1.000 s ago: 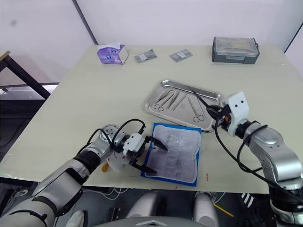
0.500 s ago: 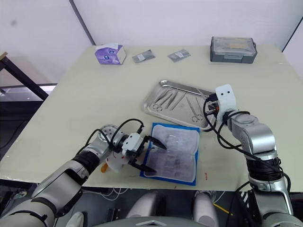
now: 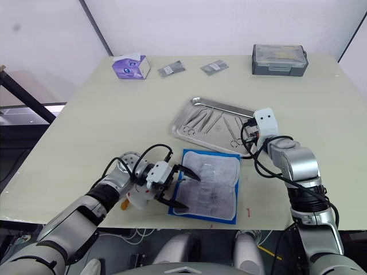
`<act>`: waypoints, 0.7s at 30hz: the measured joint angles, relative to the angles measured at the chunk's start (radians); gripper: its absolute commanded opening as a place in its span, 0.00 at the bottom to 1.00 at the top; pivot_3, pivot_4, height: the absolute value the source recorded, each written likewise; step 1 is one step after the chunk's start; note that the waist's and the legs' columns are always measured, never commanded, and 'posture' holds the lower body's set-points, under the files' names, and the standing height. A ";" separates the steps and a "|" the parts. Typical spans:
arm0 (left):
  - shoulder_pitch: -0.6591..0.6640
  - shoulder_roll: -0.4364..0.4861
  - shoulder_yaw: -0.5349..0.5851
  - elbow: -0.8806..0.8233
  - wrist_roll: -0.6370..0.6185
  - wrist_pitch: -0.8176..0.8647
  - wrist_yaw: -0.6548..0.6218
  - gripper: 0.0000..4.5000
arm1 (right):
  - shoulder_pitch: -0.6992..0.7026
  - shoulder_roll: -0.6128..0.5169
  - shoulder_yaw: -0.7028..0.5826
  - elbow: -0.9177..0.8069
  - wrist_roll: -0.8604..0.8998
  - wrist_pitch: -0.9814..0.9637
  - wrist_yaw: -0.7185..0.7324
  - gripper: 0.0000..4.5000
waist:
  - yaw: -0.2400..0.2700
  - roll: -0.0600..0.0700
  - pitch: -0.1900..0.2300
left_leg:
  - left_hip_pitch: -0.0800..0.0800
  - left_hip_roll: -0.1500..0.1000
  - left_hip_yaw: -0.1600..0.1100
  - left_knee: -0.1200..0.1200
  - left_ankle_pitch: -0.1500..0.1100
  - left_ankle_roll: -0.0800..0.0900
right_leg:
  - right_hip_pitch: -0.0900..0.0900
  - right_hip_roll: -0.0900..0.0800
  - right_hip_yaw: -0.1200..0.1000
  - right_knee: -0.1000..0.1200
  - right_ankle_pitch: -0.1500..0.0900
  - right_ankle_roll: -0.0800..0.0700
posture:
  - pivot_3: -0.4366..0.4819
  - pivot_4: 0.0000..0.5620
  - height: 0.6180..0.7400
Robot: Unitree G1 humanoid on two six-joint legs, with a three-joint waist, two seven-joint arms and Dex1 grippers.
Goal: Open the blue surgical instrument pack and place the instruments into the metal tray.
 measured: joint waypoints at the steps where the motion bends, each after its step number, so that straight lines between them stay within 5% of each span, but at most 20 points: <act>1: 0.000 0.000 0.000 0.000 0.000 0.000 0.000 1.00 | 0.000 0.006 0.000 0.006 -0.002 -0.001 0.000 0.00 | 0.000 0.000 0.000 | 0.000 0.000 0.000 0.000 0.000 0.000 | 0.000 0.000 0.000 0.000 0.000 0.000 | 0.48 0.27 0.95; 5: 0.001 0.000 0.002 -0.002 0.001 0.000 0.000 1.00 | 0.000 0.019 0.003 0.022 -0.009 -0.009 0.003 0.00 | 0.000 0.000 0.000 | 0.000 0.000 0.000 0.000 0.000 0.000 | 0.000 0.000 0.000 0.000 0.000 0.000 | 0.48 0.27 0.95; 14: 0.007 -0.001 0.012 -0.011 0.010 0.001 0.000 1.00 | -0.003 0.021 0.030 0.028 -0.011 -0.038 0.022 0.90 | 0.001 0.000 0.000 | 0.000 0.000 0.000 0.000 0.000 0.000 | 0.000 0.000 0.000 0.000 0.000 0.000 | 0.48 0.27 0.95; 21: 0.013 0.002 0.021 -0.021 0.014 0.004 0.000 1.00 | 0.000 0.001 0.033 0.005 -0.020 -0.047 0.033 0.90 | 0.000 0.000 0.001 | -0.001 0.000 -0.001 -0.001 0.000 0.000 | -0.001 0.000 0.000 0.000 0.000 0.000 | 0.48 0.27 0.95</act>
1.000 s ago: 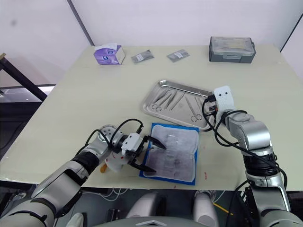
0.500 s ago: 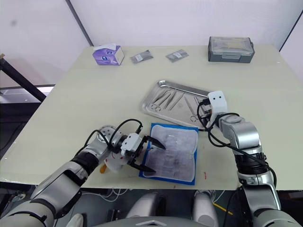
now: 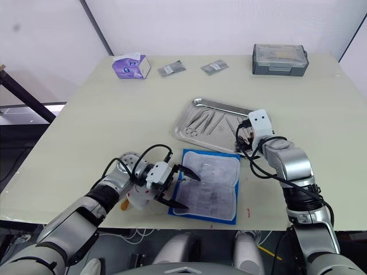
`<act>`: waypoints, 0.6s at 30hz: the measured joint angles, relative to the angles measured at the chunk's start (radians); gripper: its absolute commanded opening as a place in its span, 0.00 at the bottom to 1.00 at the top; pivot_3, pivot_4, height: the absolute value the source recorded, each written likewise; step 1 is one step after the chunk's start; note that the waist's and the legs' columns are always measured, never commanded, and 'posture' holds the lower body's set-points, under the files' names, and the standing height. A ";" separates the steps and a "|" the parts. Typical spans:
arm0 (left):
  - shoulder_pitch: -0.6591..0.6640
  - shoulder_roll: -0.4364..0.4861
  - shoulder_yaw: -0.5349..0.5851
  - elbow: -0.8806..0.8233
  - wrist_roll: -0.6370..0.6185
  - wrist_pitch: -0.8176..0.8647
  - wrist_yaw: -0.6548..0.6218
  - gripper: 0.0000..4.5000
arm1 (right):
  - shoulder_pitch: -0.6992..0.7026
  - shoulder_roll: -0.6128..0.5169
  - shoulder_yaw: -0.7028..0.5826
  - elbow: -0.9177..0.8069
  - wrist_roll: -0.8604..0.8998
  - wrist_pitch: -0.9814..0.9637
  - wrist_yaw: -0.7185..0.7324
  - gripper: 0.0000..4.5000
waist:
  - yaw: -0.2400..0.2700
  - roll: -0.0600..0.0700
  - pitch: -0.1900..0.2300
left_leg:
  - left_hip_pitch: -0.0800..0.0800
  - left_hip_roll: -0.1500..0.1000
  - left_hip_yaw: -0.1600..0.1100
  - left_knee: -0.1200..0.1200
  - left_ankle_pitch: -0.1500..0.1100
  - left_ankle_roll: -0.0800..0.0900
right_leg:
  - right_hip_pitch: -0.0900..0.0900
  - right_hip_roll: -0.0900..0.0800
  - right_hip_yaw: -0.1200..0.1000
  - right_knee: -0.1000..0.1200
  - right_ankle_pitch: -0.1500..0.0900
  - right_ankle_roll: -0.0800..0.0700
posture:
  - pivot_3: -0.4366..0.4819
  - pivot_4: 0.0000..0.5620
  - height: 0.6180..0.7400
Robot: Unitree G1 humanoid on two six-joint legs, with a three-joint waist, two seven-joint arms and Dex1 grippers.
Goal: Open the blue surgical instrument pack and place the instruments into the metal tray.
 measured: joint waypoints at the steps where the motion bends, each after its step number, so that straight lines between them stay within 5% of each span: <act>1: 0.001 0.003 0.000 -0.005 0.000 0.003 0.000 1.00 | 0.001 -0.004 -0.003 -0.017 -0.001 0.000 0.005 0.90 | -0.001 0.000 0.000 | 0.000 0.000 0.000 0.000 0.000 0.000 | 0.000 0.000 0.000 0.000 0.000 0.000 | 0.48 0.27 0.95; 18: 0.050 0.045 0.082 -0.146 -0.030 0.125 0.001 1.00 | 0.169 -0.013 -0.137 -0.253 0.129 -0.188 0.162 0.90 | -0.011 -0.008 0.013 | -0.018 0.001 0.000 0.000 0.001 -0.002 | -0.018 0.002 0.001 0.002 0.000 0.000 | 0.48 0.27 0.95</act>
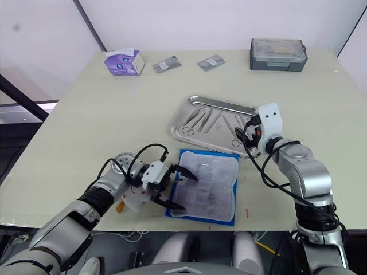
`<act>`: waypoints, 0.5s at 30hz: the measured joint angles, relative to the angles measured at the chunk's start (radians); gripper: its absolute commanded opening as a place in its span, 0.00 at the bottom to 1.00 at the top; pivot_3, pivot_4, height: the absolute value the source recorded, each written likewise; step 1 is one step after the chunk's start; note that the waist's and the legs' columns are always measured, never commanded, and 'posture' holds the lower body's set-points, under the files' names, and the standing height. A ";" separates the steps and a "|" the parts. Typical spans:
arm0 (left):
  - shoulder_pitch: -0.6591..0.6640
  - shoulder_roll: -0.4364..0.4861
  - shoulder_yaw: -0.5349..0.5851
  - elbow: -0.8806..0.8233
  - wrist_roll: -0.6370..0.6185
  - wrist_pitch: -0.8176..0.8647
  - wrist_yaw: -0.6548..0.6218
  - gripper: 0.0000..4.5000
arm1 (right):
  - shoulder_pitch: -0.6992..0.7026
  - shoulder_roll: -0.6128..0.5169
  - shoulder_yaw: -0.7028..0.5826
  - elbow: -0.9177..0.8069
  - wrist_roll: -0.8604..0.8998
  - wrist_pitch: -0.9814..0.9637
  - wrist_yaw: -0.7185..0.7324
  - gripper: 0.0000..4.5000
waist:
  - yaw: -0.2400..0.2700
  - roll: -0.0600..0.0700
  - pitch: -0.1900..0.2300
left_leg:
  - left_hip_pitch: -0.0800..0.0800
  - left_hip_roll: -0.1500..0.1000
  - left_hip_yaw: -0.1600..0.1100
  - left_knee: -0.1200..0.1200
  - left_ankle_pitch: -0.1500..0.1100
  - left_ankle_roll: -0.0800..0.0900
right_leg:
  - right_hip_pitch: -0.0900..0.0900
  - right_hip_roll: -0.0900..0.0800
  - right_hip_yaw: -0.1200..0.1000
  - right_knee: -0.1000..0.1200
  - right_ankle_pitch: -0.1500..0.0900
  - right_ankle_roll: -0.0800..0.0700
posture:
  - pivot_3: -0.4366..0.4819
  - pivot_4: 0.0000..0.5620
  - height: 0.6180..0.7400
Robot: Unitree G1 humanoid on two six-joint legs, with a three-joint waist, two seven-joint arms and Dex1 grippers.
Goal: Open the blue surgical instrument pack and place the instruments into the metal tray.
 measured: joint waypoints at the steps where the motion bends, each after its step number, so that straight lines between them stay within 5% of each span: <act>1: 0.011 0.002 0.025 -0.025 -0.007 0.029 0.000 1.00 | 0.021 0.000 -0.017 -0.015 0.017 -0.026 0.020 0.90 | 0.000 -0.002 0.003 | -0.001 0.000 0.000 0.000 0.000 0.000 | 0.000 0.000 0.000 0.000 0.000 0.000 | 0.48 0.27 0.95; 9: 0.065 0.001 0.199 -0.216 -0.050 0.262 0.020 1.00 | 0.127 -0.031 -0.058 -0.022 0.068 -0.217 0.143 0.90 | -0.005 -0.010 0.013 | -0.016 0.000 0.000 0.002 0.007 -0.012 | -0.015 0.000 0.000 0.002 0.000 0.000 | 0.48 0.27 0.95; 15: 0.083 0.018 0.406 -0.390 -0.138 0.463 0.204 1.00 | 0.256 -0.068 -0.178 0.027 0.139 -0.430 0.302 0.95 | 0.004 -0.016 0.019 | -0.016 0.000 0.000 0.003 0.008 -0.013 | -0.015 -0.001 0.000 0.003 0.001 0.001 | 0.48 0.27 0.95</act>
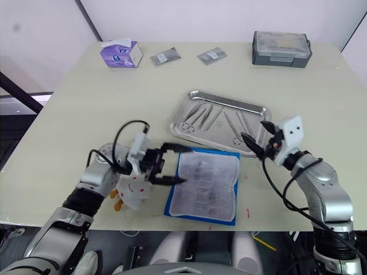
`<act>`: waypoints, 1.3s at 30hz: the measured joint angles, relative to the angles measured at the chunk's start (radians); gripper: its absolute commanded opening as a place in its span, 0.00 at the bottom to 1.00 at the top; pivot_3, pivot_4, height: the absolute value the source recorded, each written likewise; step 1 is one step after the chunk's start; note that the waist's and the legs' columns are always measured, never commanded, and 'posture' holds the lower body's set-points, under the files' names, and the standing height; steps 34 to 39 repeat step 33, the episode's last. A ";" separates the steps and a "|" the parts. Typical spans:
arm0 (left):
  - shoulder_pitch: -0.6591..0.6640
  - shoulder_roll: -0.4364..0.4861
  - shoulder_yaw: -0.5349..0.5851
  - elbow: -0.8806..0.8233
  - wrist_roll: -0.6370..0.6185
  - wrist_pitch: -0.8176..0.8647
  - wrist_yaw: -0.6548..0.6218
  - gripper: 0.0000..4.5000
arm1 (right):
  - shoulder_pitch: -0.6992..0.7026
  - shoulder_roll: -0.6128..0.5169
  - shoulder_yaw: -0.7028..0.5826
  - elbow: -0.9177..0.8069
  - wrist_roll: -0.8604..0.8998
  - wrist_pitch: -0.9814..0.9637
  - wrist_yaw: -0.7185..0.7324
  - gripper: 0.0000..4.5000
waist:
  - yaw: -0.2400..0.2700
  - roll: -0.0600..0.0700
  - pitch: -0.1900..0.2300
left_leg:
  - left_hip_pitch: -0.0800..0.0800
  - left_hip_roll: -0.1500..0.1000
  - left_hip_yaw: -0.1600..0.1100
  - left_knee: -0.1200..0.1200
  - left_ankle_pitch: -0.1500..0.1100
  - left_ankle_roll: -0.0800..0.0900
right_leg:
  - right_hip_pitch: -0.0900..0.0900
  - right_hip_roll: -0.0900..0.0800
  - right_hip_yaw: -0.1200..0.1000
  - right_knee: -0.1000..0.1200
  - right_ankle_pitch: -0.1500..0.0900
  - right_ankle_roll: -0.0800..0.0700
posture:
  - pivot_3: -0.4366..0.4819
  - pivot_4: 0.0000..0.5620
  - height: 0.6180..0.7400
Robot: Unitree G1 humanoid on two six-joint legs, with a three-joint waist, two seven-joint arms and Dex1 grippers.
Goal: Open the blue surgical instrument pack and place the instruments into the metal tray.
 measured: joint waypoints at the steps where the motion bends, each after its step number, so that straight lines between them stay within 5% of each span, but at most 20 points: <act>1: 0.012 0.014 0.036 -0.022 -0.011 0.027 0.029 1.00 | 0.019 -0.016 -0.023 0.003 0.025 -0.014 0.028 0.95 | -0.002 0.000 0.000 | 0.001 0.000 0.000 0.000 0.000 0.000 | 0.000 0.000 0.001 0.000 0.000 0.000 | 0.48 0.27 0.95; 8: 0.156 0.082 0.232 -0.060 -0.011 0.118 0.152 1.00 | 0.163 -0.114 -0.145 0.063 0.133 -0.065 0.203 0.95 | 0.004 0.000 0.001 | 0.001 0.000 0.000 0.000 0.001 -0.002 | 0.000 0.000 0.001 0.002 0.000 0.000 | 0.48 0.27 0.95; 16: 0.478 0.134 0.447 -0.074 0.046 0.079 0.213 1.00 | 0.398 -0.178 -0.271 0.149 0.180 -0.171 0.406 0.95 | 0.007 0.000 0.001 | 0.003 0.000 0.001 -0.001 -0.001 0.001 | 0.001 -0.005 0.003 0.005 0.001 -0.001 | 0.48 0.27 0.95; 29: 0.727 0.095 0.572 -0.160 0.086 0.081 0.332 1.00 | 0.553 -0.177 -0.305 0.322 0.141 -0.367 0.532 0.95 | 0.012 -0.001 0.001 | 0.006 0.001 0.001 -0.001 0.001 -0.002 | 0.002 -0.008 0.004 0.007 0.002 -0.004 | 0.48 0.27 0.95; 39: 0.740 0.084 0.573 -0.161 0.109 0.070 0.352 1.00 | 0.557 -0.175 -0.312 0.330 0.141 -0.383 0.527 0.95 | 0.011 -0.001 0.001 | 0.007 0.001 0.001 -0.001 0.001 -0.002 | 0.002 -0.008 0.004 0.007 0.003 -0.004 | 0.48 0.27 0.95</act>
